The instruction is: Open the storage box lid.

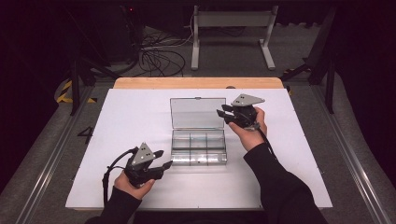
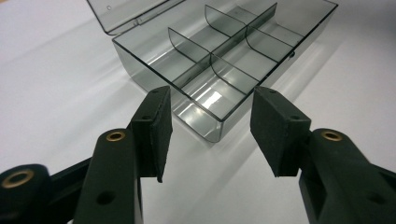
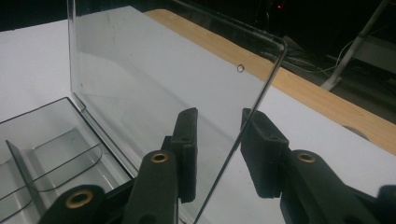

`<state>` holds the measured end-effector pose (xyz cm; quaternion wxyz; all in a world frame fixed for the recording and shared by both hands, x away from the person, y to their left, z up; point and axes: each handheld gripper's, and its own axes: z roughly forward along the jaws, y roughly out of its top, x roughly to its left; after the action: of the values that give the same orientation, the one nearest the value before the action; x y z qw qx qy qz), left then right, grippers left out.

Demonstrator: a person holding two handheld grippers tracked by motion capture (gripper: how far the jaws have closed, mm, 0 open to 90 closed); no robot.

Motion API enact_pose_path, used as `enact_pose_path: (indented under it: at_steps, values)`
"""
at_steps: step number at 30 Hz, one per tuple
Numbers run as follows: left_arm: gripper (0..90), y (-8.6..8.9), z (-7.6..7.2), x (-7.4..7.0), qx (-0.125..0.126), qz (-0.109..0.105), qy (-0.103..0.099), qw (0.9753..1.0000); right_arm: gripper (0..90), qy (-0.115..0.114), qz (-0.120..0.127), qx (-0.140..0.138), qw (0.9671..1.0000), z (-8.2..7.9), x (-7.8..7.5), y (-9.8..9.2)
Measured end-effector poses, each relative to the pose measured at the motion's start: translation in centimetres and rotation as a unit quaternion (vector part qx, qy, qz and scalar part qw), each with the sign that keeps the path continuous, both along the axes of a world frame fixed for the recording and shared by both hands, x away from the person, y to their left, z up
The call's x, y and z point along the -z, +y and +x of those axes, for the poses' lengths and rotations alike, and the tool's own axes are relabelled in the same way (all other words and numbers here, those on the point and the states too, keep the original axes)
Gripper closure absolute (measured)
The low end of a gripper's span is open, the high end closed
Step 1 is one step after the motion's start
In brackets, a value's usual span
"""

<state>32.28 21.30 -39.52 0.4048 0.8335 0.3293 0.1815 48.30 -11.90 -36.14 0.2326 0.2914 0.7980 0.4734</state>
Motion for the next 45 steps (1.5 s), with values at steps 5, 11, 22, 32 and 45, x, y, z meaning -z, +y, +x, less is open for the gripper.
enact_pose_path:
  at_steps: [5,11,22,32,45]
  values:
    - [51.6,-0.6,0.2,0.4,0.006,0.013,0.003,0.9999,65.3,0.011,0.015,0.005,0.9998,0.6,0.5,0.0]
    - [54.3,-1.2,0.6,0.9,0.007,0.032,0.008,0.9994,63.2,0.023,0.021,0.01,0.9995,1.2,1.2,-0.1]
    - [55.6,-1.7,0.7,1.1,0.012,0.042,0.01,0.999,59.2,0.043,0.046,0.015,0.9979,2.1,2.2,-0.1]
    - [55.5,-1.9,0.7,1.2,0.016,0.043,0.012,0.9989,54.9,0.059,0.056,0.019,0.9965,2.6,3.0,0.0]
    - [54.9,-2.0,0.7,1.2,0.018,0.041,0.014,0.9989,49.9,0.083,0.067,0.024,0.994,3.2,4.0,0.1]
